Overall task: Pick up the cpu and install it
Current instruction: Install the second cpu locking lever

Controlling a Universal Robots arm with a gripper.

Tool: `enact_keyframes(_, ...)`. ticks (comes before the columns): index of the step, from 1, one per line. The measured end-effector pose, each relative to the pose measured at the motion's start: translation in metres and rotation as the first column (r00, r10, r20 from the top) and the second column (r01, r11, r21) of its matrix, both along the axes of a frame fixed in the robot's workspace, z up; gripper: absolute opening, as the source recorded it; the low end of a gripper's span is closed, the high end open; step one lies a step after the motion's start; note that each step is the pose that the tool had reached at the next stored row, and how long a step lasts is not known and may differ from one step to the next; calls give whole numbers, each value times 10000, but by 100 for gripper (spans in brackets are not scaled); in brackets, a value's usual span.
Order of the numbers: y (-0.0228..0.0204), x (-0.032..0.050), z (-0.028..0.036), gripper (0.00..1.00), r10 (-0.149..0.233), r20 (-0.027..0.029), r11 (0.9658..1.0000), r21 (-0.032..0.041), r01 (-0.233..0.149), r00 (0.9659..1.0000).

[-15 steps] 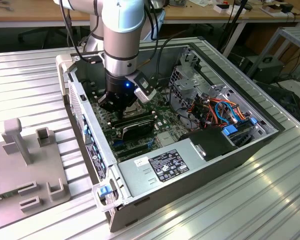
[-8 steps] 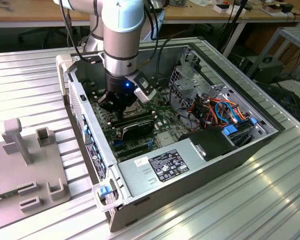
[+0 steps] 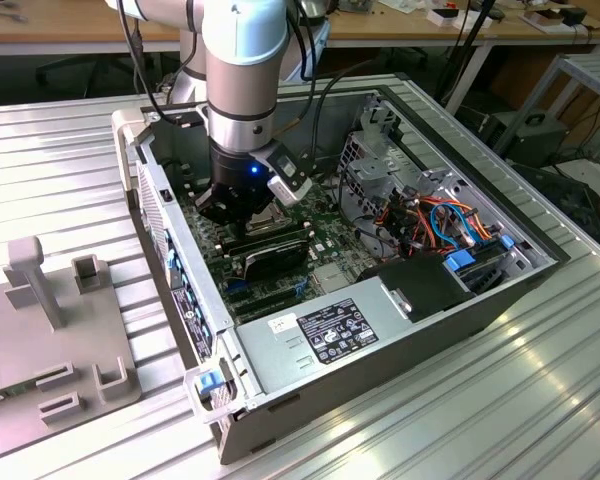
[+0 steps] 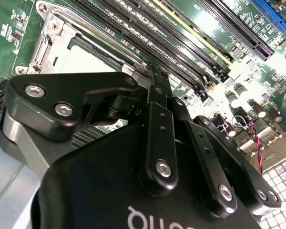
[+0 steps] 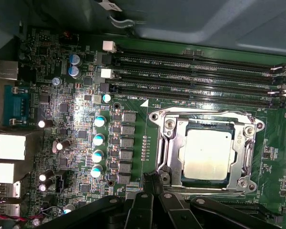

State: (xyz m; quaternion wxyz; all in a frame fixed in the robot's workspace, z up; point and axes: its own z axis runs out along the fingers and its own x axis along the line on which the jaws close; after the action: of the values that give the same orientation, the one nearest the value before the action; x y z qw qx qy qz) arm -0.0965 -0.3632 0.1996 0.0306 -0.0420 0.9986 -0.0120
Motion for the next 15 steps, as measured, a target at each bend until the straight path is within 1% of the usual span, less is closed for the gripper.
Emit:
enact_keyframes(4,0,0,-1,11,0,1,10000,0,0,10000)
enact_keyframes(7,1,0,20,11,2,8,10000,8,-2,10000)
enact_keyframes(12,1,-20,25,11,0,43,10000,2,0,10000)
enact_keyframes(15,1,-36,26,11,0,75,10000,2,0,10000)
